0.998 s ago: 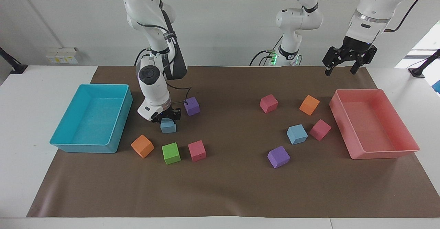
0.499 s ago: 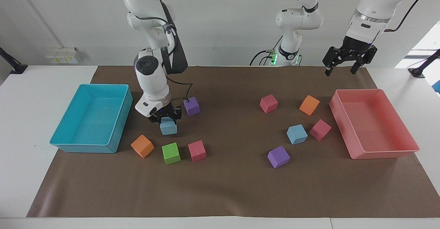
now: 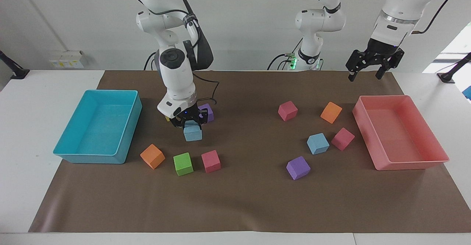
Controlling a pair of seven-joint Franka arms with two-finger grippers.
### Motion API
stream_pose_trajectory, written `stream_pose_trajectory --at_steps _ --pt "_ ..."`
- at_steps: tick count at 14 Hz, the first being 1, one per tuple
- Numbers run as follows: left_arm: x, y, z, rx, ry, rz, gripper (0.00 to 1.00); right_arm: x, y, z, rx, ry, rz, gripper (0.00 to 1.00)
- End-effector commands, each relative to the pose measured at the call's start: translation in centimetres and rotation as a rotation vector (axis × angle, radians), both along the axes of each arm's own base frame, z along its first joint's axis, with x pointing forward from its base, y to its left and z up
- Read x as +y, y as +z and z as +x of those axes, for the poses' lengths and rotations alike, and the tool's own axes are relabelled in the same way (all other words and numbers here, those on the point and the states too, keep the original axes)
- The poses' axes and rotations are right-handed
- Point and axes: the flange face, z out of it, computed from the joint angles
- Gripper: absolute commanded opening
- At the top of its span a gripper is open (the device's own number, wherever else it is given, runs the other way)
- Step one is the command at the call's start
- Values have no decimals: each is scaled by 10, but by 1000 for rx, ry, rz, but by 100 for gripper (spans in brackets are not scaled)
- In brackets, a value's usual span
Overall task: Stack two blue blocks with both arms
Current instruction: 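Carry the blue cube with the right gripper to the table center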
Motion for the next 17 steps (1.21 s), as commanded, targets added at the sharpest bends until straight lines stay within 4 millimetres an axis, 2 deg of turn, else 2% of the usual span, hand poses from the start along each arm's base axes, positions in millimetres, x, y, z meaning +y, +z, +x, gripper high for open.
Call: stream_pose_trajectory --at_steps 1,3,5,8,11,17 --pt "12 12 -6 -6 5 13 100 36 8 1 32 28 16 0" --pt "13 16 -11 -3 4 13 100 66 5 -8 58 23 6 0" --pt "15 17 -14 6 -47 14 100 85 -13 -14 79 1 -15 0" --pt "19 23 -18 0 -45 3 100 127 -32 -16 85 -34 -23 0" --pt "15 32 -19 -18 -46 1 100 155 -49 -28 94 -58 -22 0" --pt "7 32 -20 -18 -58 4 100 159 -60 -41 132 -123 -14 0"
